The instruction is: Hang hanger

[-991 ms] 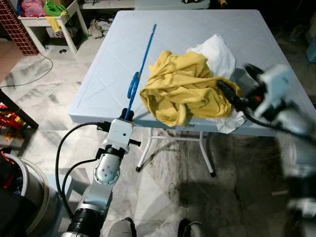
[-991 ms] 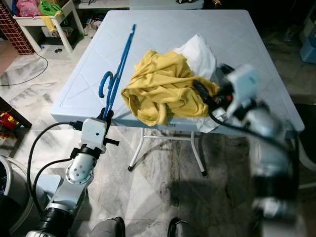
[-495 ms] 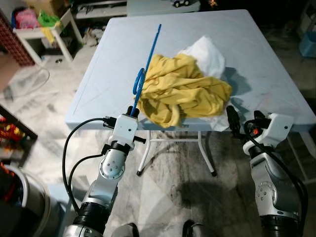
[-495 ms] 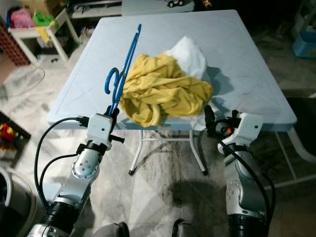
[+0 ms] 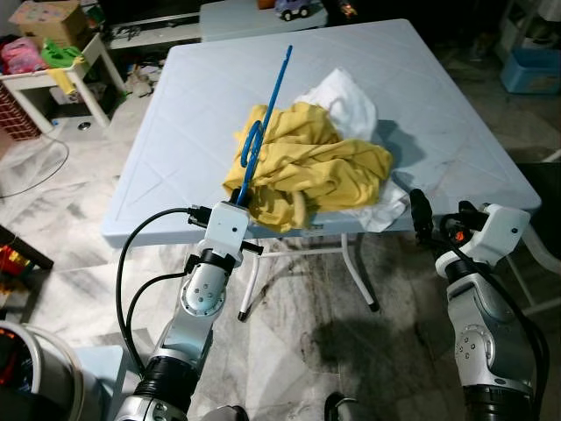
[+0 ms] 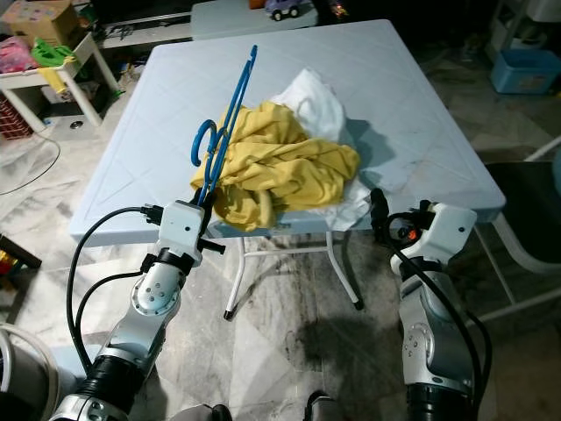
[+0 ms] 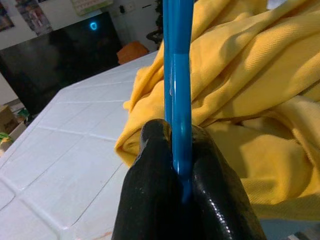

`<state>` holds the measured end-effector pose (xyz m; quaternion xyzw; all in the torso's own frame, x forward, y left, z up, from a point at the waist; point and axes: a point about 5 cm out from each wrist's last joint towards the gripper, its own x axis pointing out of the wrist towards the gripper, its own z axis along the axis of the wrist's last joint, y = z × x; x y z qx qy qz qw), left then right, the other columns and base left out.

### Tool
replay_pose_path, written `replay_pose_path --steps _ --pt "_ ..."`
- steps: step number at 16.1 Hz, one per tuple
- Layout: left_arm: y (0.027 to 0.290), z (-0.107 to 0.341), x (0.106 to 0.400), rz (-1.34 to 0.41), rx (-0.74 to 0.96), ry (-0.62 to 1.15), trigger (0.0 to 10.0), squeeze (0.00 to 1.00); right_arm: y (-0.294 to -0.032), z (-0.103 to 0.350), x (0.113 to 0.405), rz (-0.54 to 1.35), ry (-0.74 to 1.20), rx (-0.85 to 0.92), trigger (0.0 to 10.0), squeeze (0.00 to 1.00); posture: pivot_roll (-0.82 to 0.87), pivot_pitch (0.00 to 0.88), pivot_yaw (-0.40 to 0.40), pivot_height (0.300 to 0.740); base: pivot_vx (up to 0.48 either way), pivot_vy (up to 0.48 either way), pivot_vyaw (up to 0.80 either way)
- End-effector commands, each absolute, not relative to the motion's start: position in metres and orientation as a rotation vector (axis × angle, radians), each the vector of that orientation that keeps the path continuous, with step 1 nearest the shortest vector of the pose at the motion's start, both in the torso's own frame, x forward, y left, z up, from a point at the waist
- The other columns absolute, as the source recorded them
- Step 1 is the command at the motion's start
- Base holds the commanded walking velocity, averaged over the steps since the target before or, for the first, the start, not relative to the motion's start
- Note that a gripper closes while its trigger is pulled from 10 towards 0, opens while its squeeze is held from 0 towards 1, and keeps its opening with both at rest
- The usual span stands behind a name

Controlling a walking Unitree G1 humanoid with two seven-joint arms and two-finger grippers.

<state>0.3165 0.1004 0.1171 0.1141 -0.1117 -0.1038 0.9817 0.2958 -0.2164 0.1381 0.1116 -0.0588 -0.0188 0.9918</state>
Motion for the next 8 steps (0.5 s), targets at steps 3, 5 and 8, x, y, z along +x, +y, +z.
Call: replay_pose_path --steps 3,5,8 --pt "0.103 0.1172 0.3193 -0.196 0.223 -0.217 10.0 0.0 -0.2139 0.1423 0.2977 -0.026 -0.127 0.227 10.0 0.0 -0.12 0.085 0.081 0.74 -0.305 0.0 0.0" --pt "0.1027 0.1171 0.3196 -0.194 0.222 -0.218 10.0 0.0 -0.2137 0.1426 0.2983 -0.023 -0.126 0.228 10.0 0.0 -0.12 0.084 0.078 0.74 -0.322 0.0 0.0" --pt "0.1017 0.1163 0.3189 -0.194 0.221 -0.217 10.0 0.0 -0.2147 0.1423 0.2983 -0.023 -0.122 0.226 10.0 0.0 -0.12 0.083 0.073 0.74 -0.324 0.0 0.0"
